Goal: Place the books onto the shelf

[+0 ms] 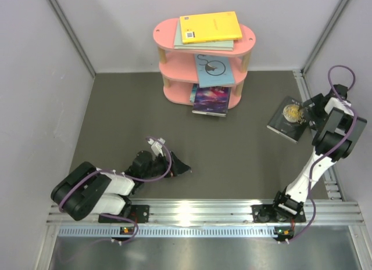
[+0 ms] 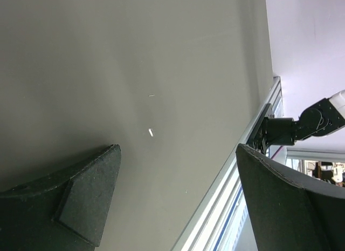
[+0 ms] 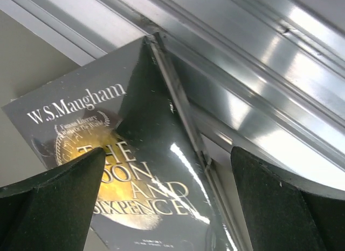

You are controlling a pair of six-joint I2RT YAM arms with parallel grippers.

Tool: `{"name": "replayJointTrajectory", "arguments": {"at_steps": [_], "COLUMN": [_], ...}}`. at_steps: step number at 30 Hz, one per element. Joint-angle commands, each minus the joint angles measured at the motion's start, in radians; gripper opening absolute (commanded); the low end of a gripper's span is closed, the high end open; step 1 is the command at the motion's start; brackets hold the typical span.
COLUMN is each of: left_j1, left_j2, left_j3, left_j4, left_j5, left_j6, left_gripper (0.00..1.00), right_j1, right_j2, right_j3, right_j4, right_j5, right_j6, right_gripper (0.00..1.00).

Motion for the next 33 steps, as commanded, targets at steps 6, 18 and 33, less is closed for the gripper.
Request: {"name": "replayJointTrajectory", "arguments": {"at_steps": [6, 18, 33], "left_j1": [-0.007, -0.007, -0.007], "left_j2": [0.074, 0.051, 0.048], "left_j3": [-0.017, -0.032, -0.047], "left_j4": [-0.131, -0.123, -0.105], "left_j5": [-0.006, -0.01, -0.021], "left_j6": [0.036, 0.033, 0.027], "left_gripper": [0.95, 0.95, 0.94], "right_j1": [-0.076, -0.067, 0.171], "right_j2": [0.234, 0.333, -0.106], "right_j3": [0.242, 0.383, -0.075], "right_j4": [0.049, 0.003, 0.236], "right_j5": [0.053, -0.048, -0.022], "right_j6": [0.011, -0.047, 0.01], "right_gripper": [0.91, 0.0, 0.0]}}
